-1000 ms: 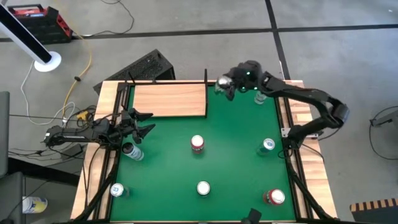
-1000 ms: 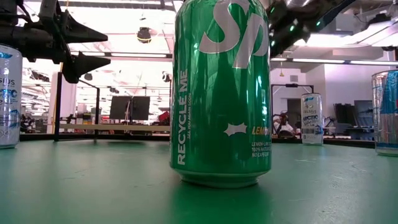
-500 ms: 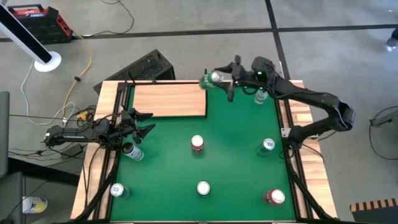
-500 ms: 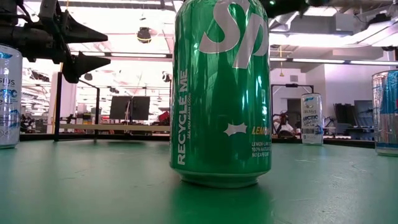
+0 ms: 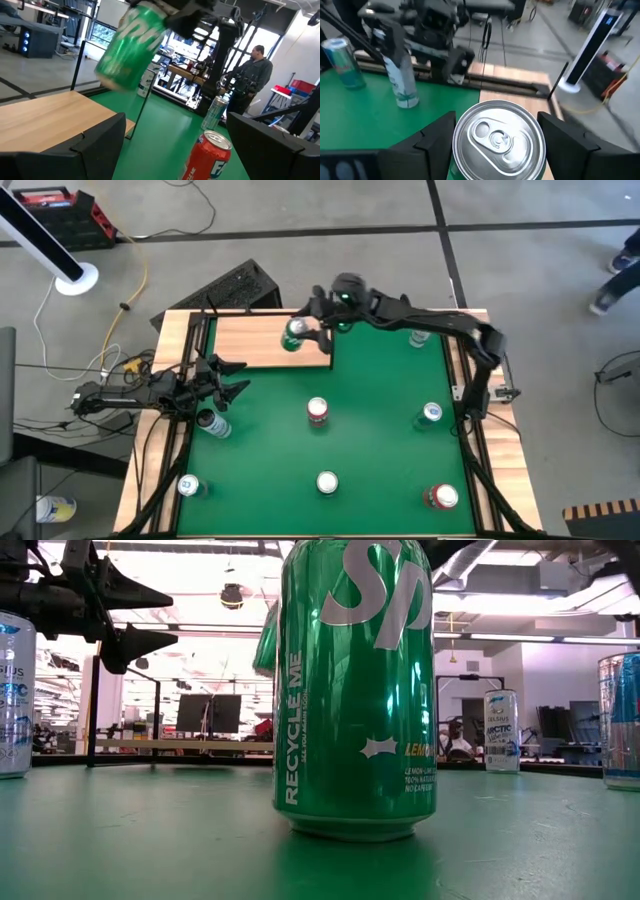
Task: Place canned beverage on shelf
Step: Put the top green soda can on the shelf, then put the green soda can aligned with the other green soda can on the shelf
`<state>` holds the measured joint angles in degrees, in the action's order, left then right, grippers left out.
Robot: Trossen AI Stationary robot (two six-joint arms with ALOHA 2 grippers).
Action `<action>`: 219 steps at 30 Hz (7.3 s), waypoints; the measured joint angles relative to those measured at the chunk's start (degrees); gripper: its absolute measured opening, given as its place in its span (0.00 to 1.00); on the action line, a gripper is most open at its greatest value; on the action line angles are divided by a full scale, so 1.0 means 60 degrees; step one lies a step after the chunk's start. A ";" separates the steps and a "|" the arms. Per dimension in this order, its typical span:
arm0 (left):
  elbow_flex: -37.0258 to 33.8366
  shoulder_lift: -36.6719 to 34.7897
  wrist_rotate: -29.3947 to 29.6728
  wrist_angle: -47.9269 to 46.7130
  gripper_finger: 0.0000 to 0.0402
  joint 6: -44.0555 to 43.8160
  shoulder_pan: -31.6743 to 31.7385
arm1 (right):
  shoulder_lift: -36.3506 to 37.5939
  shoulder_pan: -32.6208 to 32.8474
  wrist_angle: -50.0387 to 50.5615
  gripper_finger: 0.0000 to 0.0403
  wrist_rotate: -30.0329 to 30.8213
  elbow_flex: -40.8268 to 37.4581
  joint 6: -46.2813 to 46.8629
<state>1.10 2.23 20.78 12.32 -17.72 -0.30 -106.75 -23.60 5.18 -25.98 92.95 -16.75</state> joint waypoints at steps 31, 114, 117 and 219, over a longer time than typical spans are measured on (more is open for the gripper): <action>0.0000 -0.0002 0.0007 -0.0244 0.83 -0.0132 0.0000 | -0.2242 -0.0215 0.2489 0.96 -0.0525 0.2316 -0.0292; 0.0000 -0.0002 0.0035 -0.1359 0.83 0.0346 0.0000 | -0.2075 0.0329 0.3792 0.69 0.4783 0.2116 0.2447; 0.0000 -0.0002 0.0035 -0.1359 0.83 0.0346 0.0001 | -0.2075 0.0049 0.3879 0.69 0.4783 0.2118 0.2329; -0.0004 -0.0006 -0.1681 -0.1351 0.83 -0.0488 0.0004 | -0.1937 1.0061 0.9017 0.86 0.9783 0.4646 0.6657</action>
<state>1.08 2.20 10.70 4.21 -20.64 -0.27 -118.37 36.76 59.28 32.72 120.83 23.20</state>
